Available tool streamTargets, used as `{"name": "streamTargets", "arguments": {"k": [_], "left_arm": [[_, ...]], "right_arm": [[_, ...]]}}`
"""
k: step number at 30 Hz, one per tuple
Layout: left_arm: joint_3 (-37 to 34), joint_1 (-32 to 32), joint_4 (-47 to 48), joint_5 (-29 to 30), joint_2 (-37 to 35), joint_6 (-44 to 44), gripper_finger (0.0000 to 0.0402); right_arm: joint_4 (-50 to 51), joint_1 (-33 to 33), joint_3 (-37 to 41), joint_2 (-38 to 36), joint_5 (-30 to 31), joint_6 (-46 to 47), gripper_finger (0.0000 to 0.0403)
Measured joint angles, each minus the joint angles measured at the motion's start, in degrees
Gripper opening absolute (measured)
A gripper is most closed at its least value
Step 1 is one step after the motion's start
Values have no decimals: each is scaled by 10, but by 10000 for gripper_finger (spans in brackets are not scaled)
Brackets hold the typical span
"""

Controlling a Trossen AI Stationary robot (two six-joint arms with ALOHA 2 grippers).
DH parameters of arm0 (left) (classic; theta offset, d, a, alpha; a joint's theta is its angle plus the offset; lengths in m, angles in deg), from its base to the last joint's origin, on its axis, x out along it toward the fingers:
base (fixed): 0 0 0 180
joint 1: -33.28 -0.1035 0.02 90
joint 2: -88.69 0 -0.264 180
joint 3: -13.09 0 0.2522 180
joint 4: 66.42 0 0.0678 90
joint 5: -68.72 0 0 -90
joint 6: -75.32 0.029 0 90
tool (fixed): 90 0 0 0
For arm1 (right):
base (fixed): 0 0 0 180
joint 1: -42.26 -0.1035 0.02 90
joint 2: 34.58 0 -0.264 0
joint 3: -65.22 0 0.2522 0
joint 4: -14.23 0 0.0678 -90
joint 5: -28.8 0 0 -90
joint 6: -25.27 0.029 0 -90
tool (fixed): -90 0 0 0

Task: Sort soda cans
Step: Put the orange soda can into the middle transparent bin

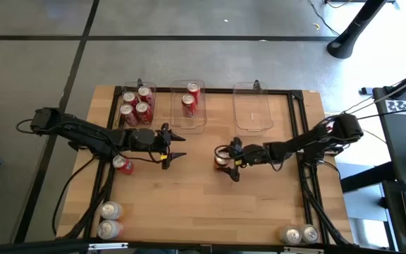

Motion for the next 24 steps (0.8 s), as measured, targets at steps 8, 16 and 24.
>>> {"name": "streamTargets", "arguments": {"k": [8,16,24], "left_arm": [[0,0,2,0,0,0,278],[0,0,13,0,-39,1,278],[1,-12,50,6,-150,40,278]], "right_arm": [[-24,0,-1,11,2,-15,327],[71,0,-85,0,14,-50,288],[217,25,-241,-18,52,-169,287]]}}
